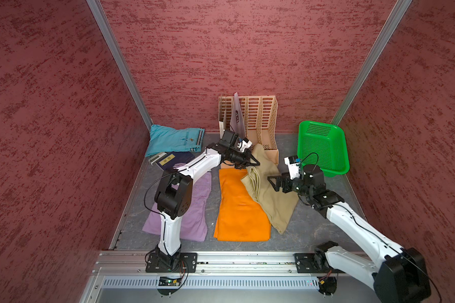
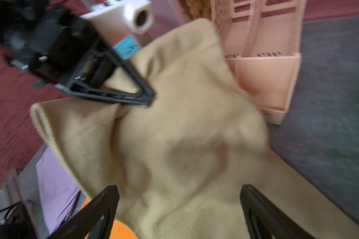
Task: Put the folded long pants in the basket
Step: Move the basket to the center of the board.
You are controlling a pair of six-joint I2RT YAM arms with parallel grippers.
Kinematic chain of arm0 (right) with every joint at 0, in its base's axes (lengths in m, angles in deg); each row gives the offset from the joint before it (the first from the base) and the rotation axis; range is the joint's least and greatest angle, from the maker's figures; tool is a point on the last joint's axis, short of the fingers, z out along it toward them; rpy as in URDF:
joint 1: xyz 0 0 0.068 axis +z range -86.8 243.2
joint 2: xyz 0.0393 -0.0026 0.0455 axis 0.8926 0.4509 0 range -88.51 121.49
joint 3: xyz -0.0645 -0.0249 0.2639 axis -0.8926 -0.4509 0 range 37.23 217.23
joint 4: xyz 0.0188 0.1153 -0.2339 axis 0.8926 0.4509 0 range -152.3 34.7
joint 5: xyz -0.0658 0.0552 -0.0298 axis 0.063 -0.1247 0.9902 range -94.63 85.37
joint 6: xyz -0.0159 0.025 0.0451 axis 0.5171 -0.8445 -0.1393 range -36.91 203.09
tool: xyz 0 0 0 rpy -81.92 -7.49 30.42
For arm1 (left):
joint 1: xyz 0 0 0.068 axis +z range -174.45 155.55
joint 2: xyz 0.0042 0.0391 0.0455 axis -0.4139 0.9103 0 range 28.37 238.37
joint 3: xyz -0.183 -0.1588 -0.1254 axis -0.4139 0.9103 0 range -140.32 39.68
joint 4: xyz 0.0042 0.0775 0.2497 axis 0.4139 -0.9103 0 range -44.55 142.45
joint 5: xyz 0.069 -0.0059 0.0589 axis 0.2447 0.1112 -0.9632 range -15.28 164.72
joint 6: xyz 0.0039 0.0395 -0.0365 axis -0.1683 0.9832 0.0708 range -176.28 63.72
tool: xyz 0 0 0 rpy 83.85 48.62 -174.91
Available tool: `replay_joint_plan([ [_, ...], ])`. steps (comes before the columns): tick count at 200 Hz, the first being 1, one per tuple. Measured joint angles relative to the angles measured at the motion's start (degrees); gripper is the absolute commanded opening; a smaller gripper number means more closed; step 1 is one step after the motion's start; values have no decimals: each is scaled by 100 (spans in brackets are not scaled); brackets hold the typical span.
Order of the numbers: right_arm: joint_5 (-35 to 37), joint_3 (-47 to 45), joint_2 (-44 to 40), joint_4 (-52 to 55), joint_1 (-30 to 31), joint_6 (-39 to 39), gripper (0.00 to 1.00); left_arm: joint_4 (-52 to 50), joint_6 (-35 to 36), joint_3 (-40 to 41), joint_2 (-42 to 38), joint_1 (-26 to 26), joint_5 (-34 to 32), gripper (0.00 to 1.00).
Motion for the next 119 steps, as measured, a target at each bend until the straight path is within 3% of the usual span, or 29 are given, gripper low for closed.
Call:
replay_joint_plan([
  [62, 763, 122, 251, 1189, -813, -1001, 94, -90, 382, 940, -321, 232, -170, 0],
  [119, 953, 1996, 1493, 2079, -1300, -1154, 92, 308, 17, 1443, -802, 138, -385, 0],
])
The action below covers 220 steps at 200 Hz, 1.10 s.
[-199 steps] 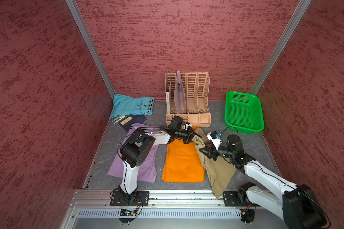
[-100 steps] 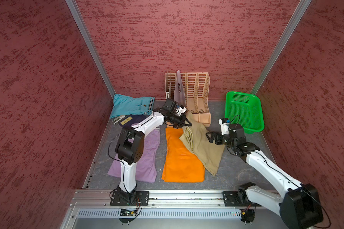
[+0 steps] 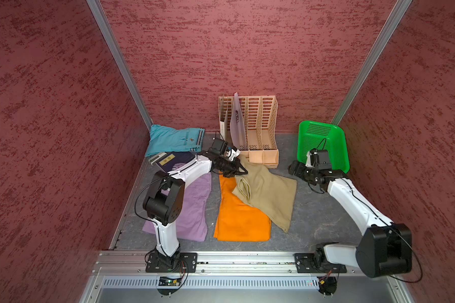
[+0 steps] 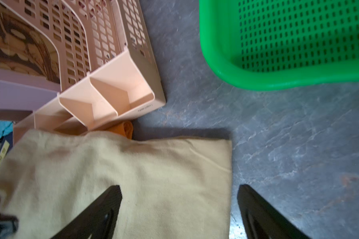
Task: Put the folded long pants in the basket
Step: Move the basket to the center of the board.
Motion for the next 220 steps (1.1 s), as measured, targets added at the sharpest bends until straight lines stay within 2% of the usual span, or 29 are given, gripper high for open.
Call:
replay_joint_plan([
  [33, -4, 813, 640, 308, -382, 9, 92, -101, -170, 4, -382, -280, -367, 0],
  [66, 140, 1803, 1580, 922, -767, 83, 88, -221, -240, 90, -850, -487, -713, 0],
  [114, 310, 3364, 3036, 1694, -1158, 245, 82, -275, -240, 319, -1021, -507, -929, 0],
  [150, 420, 3849, 3781, 2151, -1532, 299, 79, -299, -240, 382, -1078, -490, -957, 0],
  [177, 455, 3751, 3915, 2413, -1679, 365, 71, -306, -243, 396, -1156, -490, -957, 0],
  [190, 398, 3307, 3685, 2374, -1690, 363, 68, -308, -243, 396, -1187, -490, -955, 0],
  [199, 350, 2774, 3333, 2288, -1683, 356, 66, -326, -243, 396, -1204, -490, -957, 0],
  [220, 328, 1141, 1812, 2448, -1648, 278, 66, -407, -240, 396, -1237, -490, -960, 0],
])
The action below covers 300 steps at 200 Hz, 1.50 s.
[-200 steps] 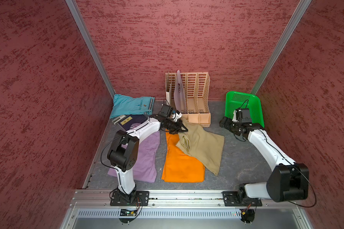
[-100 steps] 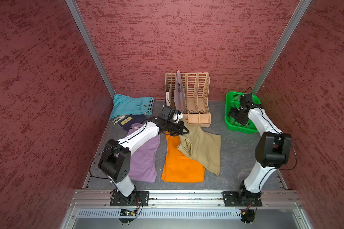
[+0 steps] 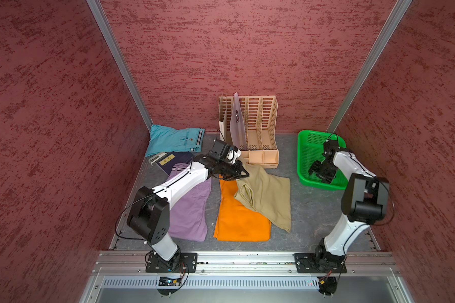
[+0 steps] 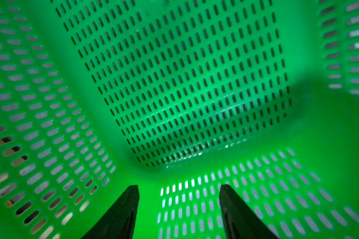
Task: Put the folded long pants in the basket
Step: Move the basket to the center of the board, then pick up the long pant at the center of the board.
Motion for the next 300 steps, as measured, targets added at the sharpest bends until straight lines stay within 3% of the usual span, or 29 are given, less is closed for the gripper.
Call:
replay_joint_plan([
  [28, -63, -476, -1611, 446, 13, -48, 68, -111, -2, 17, -125, 31, 4, 0],
  [63, -697, -111, -2269, 420, 199, -42, 69, -256, -31, 153, -358, 166, -52, 0],
  [128, -1259, -960, -3261, 697, 2190, -337, 69, -874, 31, 166, -684, 337, -153, 0],
  [179, -1163, -1034, -2006, 243, 3008, -693, 72, -1460, 247, 151, -1147, 824, -144, 0],
  [237, -866, -874, -348, -509, 3893, -1047, 73, -1523, 496, 1040, -1355, 1565, -190, 0],
  [300, -723, -846, 321, -1054, 4107, -1226, 72, -1517, 695, 1276, -1355, 1864, -190, 0],
])
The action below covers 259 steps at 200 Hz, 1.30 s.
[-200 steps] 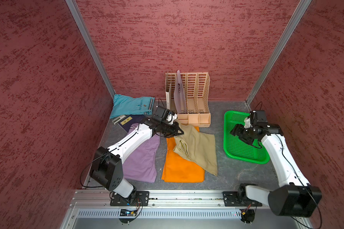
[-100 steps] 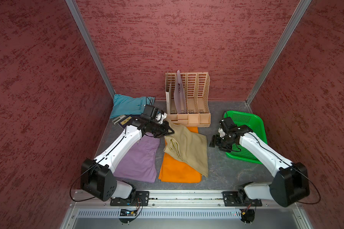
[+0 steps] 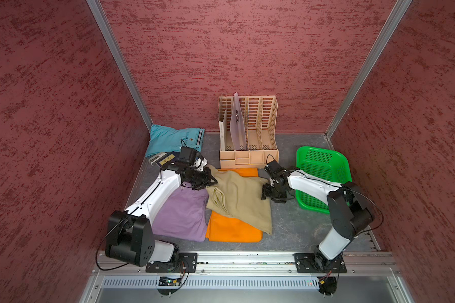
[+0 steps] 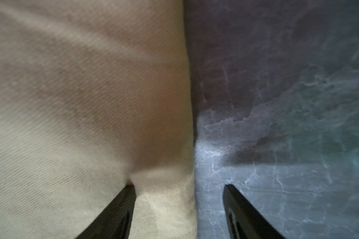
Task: Put the folded long pants in the basket
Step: Pick up the long pant at the center of the board.
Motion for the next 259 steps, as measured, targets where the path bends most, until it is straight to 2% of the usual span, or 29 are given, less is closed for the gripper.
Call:
replay_joint_plan([
  [37, -179, -175, 179, -446, 0, 0, 62, 46, 66, 94, 0, 24, 33, 0],
  [81, -457, -249, 219, -857, -7, -22, 45, 59, 107, 111, 0, 50, 37, 0],
  [91, -509, -275, 219, -940, -11, -26, 39, 59, 107, 111, 0, 52, 39, 0],
  [105, -605, -330, 216, -1084, -13, -37, 35, 59, 107, 111, -2, 55, 39, 0],
  [129, -710, -437, 192, -1314, -13, -33, 19, 66, 105, 140, -15, 55, 39, 0],
  [149, -734, -516, 157, -1429, -13, -11, 0, 66, 105, 162, -63, 55, 46, 0],
  [205, -452, -466, -625, -925, -13, 179, 0, -46, 74, 28, -236, -4, 107, 0],
  [259, -251, 57, -1998, -28, -321, 352, 0, -393, -46, -903, -260, -431, 87, 0],
])
